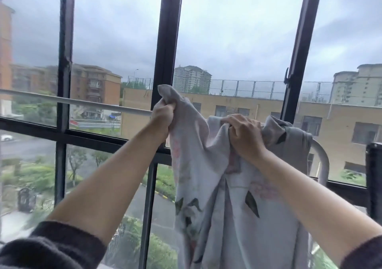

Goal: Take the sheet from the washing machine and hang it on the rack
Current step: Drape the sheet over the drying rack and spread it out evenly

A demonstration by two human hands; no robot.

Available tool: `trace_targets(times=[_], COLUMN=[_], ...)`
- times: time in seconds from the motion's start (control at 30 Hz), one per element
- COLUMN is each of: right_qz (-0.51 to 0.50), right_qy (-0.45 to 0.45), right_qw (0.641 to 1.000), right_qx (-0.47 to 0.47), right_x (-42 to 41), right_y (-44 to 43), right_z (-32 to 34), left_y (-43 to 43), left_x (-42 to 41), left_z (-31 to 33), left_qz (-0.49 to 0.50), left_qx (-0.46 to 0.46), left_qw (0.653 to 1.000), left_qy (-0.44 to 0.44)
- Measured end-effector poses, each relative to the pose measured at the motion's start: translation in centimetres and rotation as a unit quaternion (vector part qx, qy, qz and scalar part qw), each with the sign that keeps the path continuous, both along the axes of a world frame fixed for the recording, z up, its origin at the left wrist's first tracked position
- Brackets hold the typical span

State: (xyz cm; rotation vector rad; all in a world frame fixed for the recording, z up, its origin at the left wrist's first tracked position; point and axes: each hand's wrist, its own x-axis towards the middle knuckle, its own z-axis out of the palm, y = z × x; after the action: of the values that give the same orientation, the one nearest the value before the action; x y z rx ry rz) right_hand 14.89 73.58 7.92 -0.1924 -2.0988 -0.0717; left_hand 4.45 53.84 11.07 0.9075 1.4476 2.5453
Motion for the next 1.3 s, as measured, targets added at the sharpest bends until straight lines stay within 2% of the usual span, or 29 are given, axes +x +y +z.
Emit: trace_targets(times=[0.13,0.27,0.37,0.43,0.53,0.63,0.7,0.77,0.9,0.97,1.03,1.17,1.23,1.3], right_qz=[0.166,0.201,0.287,0.284,0.220,0.188,0.209,0.219,0.271,0.239,0.198,0.111,0.092,0.099], right_qy=[-0.085,-0.183,-0.187,-0.202,-0.307,-0.376,-0.360,-0.308,-0.125,-0.070,-0.074,-0.222,-0.312,-0.405], right_qw=[0.976,0.946,0.894,0.872,0.877,0.872,0.878,0.900,0.910,0.935,0.953,0.943,0.909,0.857], right_qx=[-0.110,-0.177,-0.290,-0.344,-0.298,-0.250,-0.238,-0.218,-0.288,-0.252,-0.218,-0.222,-0.262,-0.302], right_x=[-0.8,-2.8,-4.9,-5.7,-7.2,-9.2,-10.5,-11.8,-14.0,-14.2,-14.5,-13.9,-12.8,-11.4], right_y=[-2.3,-4.8,-5.9,-6.1,-6.2,-6.4,-7.3,-8.0,-7.4,-7.3,-7.6,-7.2,-6.3,-5.1], right_z=[3.2,5.9,7.4,8.1,8.6,9.0,9.1,8.8,9.0,10.2,11.4,12.7,13.1,13.0], left_y=[-0.4,-1.2,-2.3,-3.5,-6.3,-8.6,-9.3,-9.7,-10.6,-10.3,-9.8,-9.2,-8.8,-8.4], left_x=[-1.0,-2.2,-3.0,-4.3,-8.2,-11.6,-13.3,-14.7,-17.1,-17.6,-18.2,-20.4,-21.9,-22.2], left_z=[3.6,6.2,7.1,6.9,6.0,4.7,4.0,3.2,1.5,1.0,1.0,2.4,3.5,5.0], left_qz=[0.031,0.034,-0.019,-0.019,0.014,0.041,0.035,0.015,-0.012,0.019,0.080,0.185,0.223,0.258], left_qx=[-0.022,-0.007,0.019,0.033,0.056,0.030,0.002,-0.014,-0.055,-0.084,-0.102,-0.118,-0.140,-0.165], left_qw=[0.998,0.997,0.994,0.995,0.996,0.997,0.997,0.997,0.994,0.990,0.983,0.960,0.948,0.933], left_qy=[0.046,0.072,0.102,0.088,0.062,0.052,0.064,0.076,0.093,0.108,0.133,0.170,0.177,0.190])
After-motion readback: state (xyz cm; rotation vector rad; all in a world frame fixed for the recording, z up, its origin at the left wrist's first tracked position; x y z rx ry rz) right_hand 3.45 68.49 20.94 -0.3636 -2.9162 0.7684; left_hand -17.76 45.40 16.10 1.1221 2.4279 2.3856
